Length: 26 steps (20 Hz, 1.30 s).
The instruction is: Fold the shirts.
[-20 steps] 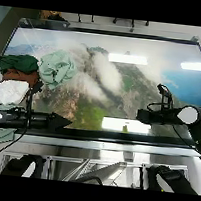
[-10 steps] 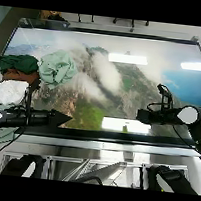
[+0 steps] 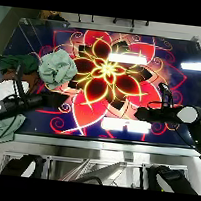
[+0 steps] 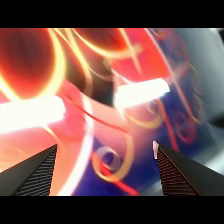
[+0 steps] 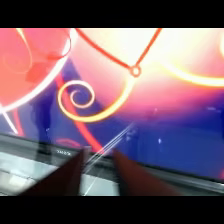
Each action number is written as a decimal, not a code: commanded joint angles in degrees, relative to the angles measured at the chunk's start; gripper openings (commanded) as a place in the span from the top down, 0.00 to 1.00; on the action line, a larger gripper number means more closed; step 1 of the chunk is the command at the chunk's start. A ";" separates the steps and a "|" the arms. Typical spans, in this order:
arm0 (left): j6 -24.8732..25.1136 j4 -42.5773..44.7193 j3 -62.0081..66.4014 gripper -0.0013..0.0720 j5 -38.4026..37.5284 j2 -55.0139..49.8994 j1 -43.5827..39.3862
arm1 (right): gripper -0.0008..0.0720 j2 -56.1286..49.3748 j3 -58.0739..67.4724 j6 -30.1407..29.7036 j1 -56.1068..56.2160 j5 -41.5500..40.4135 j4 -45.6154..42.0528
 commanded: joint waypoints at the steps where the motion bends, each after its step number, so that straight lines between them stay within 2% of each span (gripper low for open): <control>1: -0.15 10.25 7.61 0.07 7.17 -9.57 9.33 | 0.42 -0.15 0.00 0.00 0.02 -3.34 -0.57; 4: -0.11 13.97 15.19 0.06 7.30 -23.69 17.99 | 0.42 -0.52 -0.02 0.00 0.02 -6.10 -2.60; 6: -0.13 14.14 19.91 0.06 7.28 -33.92 20.35 | 0.42 -1.29 0.00 0.00 0.02 -6.93 -3.56; 9: -0.13 14.12 26.91 0.06 7.74 -47.80 19.82 | 0.42 -3.06 0.00 0.02 -0.02 -7.19 -4.22; 12: -0.15 14.10 34.58 0.06 11.61 -58.12 17.09 | 0.42 -5.31 0.00 0.02 -0.02 -8.24 -4.17; 14: -0.15 14.12 39.43 0.07 14.45 -62.82 15.32 | 0.42 -6.69 0.00 0.02 -0.02 -8.63 -4.15; 18: -0.79 14.05 48.43 0.07 14.14 -69.61 13.92 | 0.42 -8.87 0.00 0.02 -0.02 -8.63 -4.15; 19: -1.01 14.03 50.38 0.27 12.52 -70.69 13.84 | 0.42 -9.29 -0.02 0.02 -0.02 -8.61 -4.15; 20: -1.05 14.05 52.33 0.68 9.40 -71.38 13.84 | 0.43 -9.55 0.00 0.02 -0.02 -8.61 -4.15; 21: -1.05 14.08 54.23 0.96 5.44 -71.60 13.97 | 0.50 -9.66 0.00 0.02 -0.02 -8.61 -4.11; 26: -4.26 11.80 65.51 0.95 -10.97 -66.66 13.00 | 0.52 -9.62 0.20 -0.13 -0.02 -8.61 -4.20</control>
